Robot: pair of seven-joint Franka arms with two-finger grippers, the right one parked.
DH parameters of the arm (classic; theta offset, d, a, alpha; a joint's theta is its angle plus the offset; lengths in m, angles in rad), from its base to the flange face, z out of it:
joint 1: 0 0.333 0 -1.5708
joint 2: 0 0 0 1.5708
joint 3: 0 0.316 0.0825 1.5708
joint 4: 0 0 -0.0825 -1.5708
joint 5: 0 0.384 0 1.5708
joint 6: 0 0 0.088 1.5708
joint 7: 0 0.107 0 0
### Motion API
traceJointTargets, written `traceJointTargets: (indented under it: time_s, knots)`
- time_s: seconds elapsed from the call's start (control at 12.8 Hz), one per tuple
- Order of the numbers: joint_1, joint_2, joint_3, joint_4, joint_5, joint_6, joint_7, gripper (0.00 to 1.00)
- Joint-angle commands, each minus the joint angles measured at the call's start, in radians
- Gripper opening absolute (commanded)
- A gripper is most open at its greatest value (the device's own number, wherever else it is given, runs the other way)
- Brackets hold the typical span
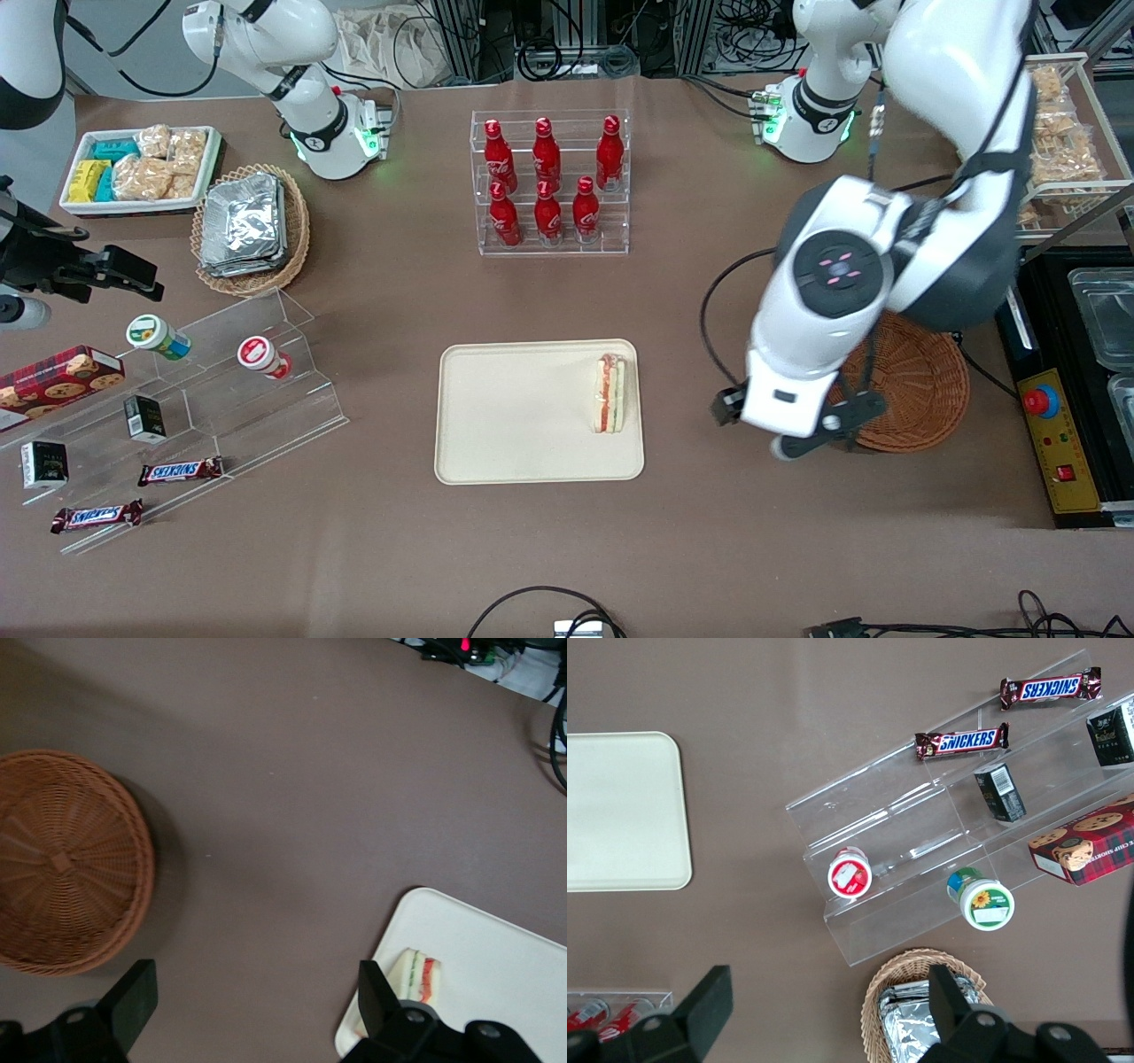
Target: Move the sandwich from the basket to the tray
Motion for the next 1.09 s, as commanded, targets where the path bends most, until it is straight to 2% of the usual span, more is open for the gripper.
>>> traceJointTargets:
  time_s: [0.0,0.23,0.39,0.62,0.86,1.01]
  knots:
    - [0.055,-0.052,0.0,-0.022,-0.049,-0.044,0.093,1.0]
    - [0.108,-0.08,-0.001,-0.023,-0.052,-0.089,0.192,1.0]
    - [0.144,-0.132,0.011,-0.04,-0.127,-0.102,0.285,1.0]
    - [0.132,-0.264,0.146,-0.151,-0.225,-0.088,0.48,1.0]
    - [0.13,-0.412,0.291,-0.256,-0.37,-0.097,0.676,1.0]
    - [0.127,-0.501,0.336,-0.333,-0.388,-0.099,0.75,1.0]
